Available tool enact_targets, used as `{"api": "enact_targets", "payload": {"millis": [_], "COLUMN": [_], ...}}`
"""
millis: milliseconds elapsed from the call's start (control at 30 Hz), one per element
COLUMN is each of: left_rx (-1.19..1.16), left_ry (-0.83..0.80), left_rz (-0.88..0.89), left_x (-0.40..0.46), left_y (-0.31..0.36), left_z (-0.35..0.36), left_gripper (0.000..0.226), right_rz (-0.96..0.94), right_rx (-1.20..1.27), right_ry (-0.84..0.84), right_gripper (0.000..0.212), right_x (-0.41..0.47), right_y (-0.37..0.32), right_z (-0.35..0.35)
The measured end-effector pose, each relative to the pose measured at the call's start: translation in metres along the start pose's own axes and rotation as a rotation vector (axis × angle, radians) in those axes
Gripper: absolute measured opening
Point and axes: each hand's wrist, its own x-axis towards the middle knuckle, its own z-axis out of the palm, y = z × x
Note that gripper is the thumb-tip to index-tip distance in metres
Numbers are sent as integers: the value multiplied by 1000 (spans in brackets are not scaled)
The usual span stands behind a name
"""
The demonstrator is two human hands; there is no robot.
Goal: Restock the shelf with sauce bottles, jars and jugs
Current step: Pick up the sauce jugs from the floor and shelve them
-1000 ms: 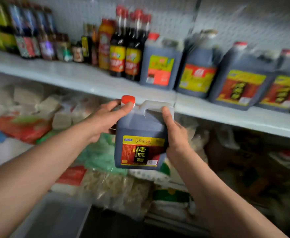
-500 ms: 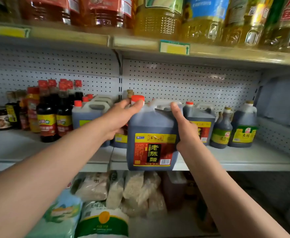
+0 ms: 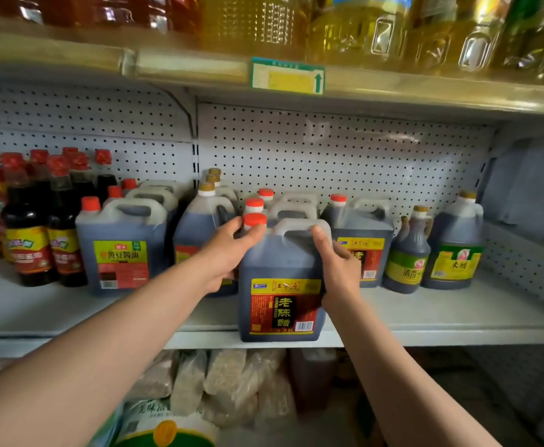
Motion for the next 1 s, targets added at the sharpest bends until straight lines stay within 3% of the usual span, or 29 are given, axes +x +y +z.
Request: {"api": "enact_targets", "payload": {"millis": [167, 267, 400, 533, 633, 733, 800, 933, 1000], "left_rx": [1, 50, 63, 164, 321, 539, 797, 1374, 1501], "left_ry": [8, -16, -44, -4, 24, -22, -45, 6, 3], "left_rz": [17, 38, 38, 95, 230, 431, 591, 759, 790], "left_x": [6, 4, 3, 3, 8, 3, 1, 6, 6], "left_y": [-4, -2, 1, 0, -4, -5, -3, 0, 4], "left_z": [-4, -5, -7, -8, -10, -9, -7, -8, -7], "left_gripper": [7, 5, 9, 22, 48, 112, 138, 144, 137], "right_rz": [-152, -303, -734, -835, -817, -783, -774, -874, -978], "right_rx": [20, -87, -393, -607, -607, -624, -664, -839, -1039], "right_ry": [27, 56, -61, -111, -117, -111, -124, -189, -198], "right_gripper": [29, 45, 69, 72, 67, 67, 67, 87, 107], "right_x": [2, 1, 4, 7, 3, 1, 0, 8, 12], "right_y": [6, 14, 23, 19, 16, 15, 13, 9, 4], "right_z": [6, 5, 1, -4, -6, -6, -8, -17, -24]}}
